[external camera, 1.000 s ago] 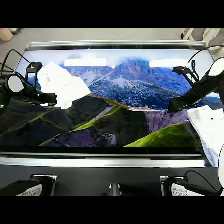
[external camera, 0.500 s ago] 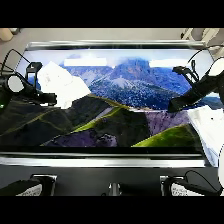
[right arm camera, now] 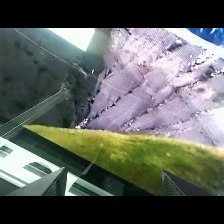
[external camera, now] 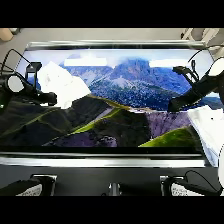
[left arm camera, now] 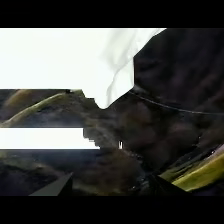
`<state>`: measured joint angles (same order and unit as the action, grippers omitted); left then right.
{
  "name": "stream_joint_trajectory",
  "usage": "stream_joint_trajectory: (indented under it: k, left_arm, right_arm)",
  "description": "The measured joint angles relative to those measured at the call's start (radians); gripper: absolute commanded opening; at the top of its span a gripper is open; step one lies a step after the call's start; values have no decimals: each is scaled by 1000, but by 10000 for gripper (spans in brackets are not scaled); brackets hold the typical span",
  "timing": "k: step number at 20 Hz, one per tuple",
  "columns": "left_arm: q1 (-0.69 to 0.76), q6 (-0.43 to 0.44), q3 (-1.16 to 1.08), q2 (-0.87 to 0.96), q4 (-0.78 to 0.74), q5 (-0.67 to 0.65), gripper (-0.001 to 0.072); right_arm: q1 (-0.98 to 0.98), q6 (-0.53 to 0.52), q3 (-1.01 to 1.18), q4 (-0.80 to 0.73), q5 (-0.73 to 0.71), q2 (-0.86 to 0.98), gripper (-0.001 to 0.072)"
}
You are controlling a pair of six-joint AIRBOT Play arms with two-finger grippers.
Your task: Fold the shirts.
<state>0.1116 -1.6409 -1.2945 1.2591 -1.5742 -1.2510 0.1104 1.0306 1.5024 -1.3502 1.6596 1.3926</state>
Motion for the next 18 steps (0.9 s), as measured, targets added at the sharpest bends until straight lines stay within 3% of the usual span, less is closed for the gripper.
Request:
stream_joint_trajectory:
  k: [3, 5, 9, 14, 18]
  left_arm:
    - [3, -21, 0, 8, 21, 77, 586]
    - [6, -46, 0, 21, 36, 146, 691]
    - [-34, -70, -86, 124, 54, 292, 691]
    - [-167, -160, -425, 441, 58, 182, 691]
    - [-227, -219, -552, 641, 86, 62, 689]
  right_arm:
    - [0, 0, 0, -8, -60, 0, 614]
    - [0, 0, 0, -19, -108, 0, 614]
    - [0, -3, 0, -34, -217, 0, 614]
    - [0, -7, 0, 0, -303, 0, 613]
    - [0, -15, 0, 16, -332, 0, 613]
